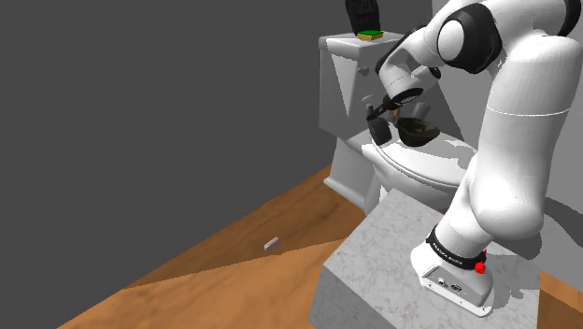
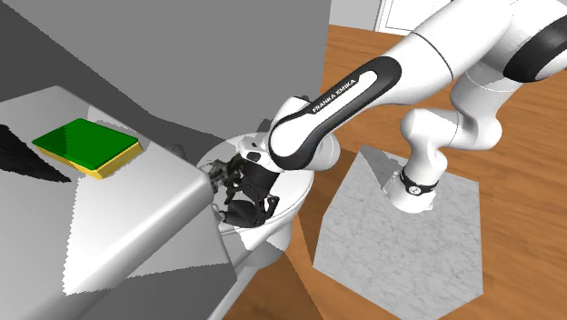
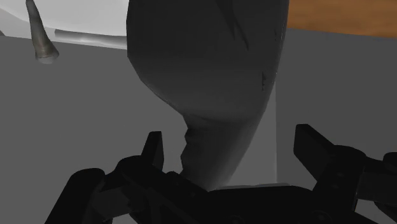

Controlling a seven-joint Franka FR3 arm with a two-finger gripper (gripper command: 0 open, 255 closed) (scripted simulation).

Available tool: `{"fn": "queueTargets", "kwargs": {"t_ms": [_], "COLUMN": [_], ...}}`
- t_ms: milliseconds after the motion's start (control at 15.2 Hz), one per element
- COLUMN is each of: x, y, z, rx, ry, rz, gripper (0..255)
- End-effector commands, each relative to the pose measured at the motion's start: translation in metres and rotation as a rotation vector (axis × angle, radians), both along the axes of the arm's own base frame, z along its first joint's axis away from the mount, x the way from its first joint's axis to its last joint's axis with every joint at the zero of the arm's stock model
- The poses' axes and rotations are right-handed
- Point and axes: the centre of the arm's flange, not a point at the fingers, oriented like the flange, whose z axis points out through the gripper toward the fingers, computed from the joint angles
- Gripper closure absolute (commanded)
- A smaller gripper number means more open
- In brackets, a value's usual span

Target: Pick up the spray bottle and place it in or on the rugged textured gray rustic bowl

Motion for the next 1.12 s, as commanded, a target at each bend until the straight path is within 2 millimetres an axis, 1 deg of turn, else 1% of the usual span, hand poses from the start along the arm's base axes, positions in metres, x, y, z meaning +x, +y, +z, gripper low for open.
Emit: {"fn": "queueTargets", "kwargs": {"t_ms": [0, 198, 726, 792, 1056], "x": [0.006, 0.014, 0.014, 0.014, 0.014], "y": [-0.003, -0.006, -0.006, -0.006, -0.006], "z": [-0.01, -0.02, -0.02, -0.02, -0.02], "rx": [0.0, 0.0, 0.0, 0.0, 0.0], "ry": [-0.005, -0.005, -0.005, -0.005, -0.005], "rz": [-0.001, -0.001, -0.001, -0.001, -0.001], "gripper": [0, 0, 0, 255, 255]}}
